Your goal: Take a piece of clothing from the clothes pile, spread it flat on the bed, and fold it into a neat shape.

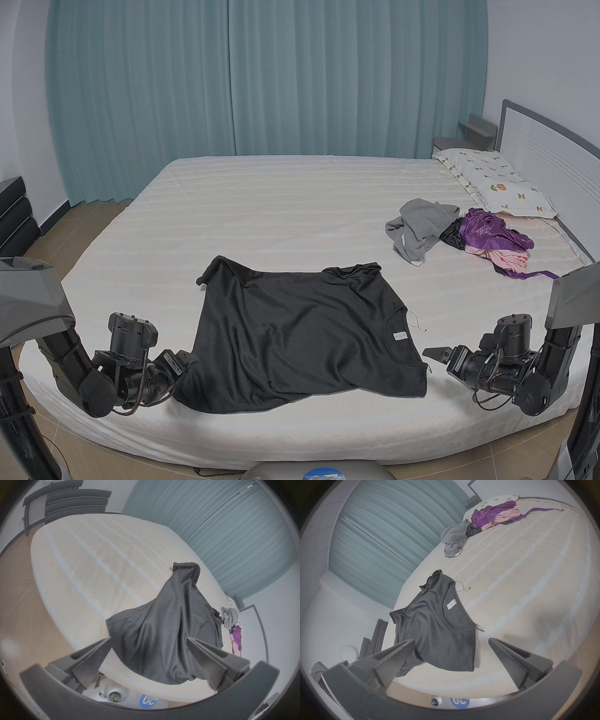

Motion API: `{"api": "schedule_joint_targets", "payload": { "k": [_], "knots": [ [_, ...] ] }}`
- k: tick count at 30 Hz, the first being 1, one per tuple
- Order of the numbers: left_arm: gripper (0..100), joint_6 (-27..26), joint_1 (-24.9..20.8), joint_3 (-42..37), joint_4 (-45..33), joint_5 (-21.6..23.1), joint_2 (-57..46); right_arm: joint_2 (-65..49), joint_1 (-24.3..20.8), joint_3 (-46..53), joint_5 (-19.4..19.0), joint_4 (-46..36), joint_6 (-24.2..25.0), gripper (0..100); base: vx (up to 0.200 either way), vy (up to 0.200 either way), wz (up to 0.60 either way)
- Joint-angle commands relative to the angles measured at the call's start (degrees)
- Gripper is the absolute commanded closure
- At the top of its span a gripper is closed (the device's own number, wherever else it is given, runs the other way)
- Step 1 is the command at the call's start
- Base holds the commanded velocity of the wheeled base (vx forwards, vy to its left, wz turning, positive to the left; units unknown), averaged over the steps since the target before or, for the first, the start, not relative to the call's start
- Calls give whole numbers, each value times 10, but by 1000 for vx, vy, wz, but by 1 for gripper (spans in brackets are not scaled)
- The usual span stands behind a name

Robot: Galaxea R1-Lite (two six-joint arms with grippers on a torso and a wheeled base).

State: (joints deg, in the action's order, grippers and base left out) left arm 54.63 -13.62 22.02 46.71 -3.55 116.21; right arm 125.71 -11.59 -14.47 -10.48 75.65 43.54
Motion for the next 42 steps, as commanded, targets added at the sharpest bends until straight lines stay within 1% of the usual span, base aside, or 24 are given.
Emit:
{"api": "schedule_joint_targets", "payload": {
  "k": [1,3,6,11,13,22,27,28,31,33,37,38,42],
  "knots": [
    [0,0,0,-19,3,-2,13,4,0,1,0,0,0,0,0,0,0],
    [0,-1,1,-22,7,-2,21,4,0,1,0,0,0,0,0,0,0],
    [0,-4,6,-23,30,-1,59,8,0,1,-1,0,0,0,0,0,0],
    [0,-13,22,-23,105,-17,118,24,3,1,-1,1,1,0,0,0,0],
    [0,-16,22,-24,129,-27,126,30,5,1,0,9,0,0,0,0,0],
    [0,-29,21,-17,138,-47,146,45,1,10,3,42,0,0,0,0,0],
    [0,-43,18,-8,145,-70,163,47,-3,11,3,45,-5,0,0,0,0],
    [100,-43,18,-8,146,-72,164,47,-4,11,3,45,-5,0,0,0,0],
    [100,-43,18,-11,171,-74,168,55,-21,11,5,47,-7,0,0,0,0],
    [100,-44,18,-14,174,-74,167,60,-29,8,6,48,-7,0,0,0,0],
    [100,-44,20,-17,174,-75,162,67,-33,0,6,49,-11,0,0,0,0],
    [100,-44,23,-20,173,-75,151,67,-33,-11,0,43,-15,0,0,0,0],
    [100,-44,21,-30,173,-75,130,83,-37,-34,0,32,-20,0,0,0,0]
  ]
}}
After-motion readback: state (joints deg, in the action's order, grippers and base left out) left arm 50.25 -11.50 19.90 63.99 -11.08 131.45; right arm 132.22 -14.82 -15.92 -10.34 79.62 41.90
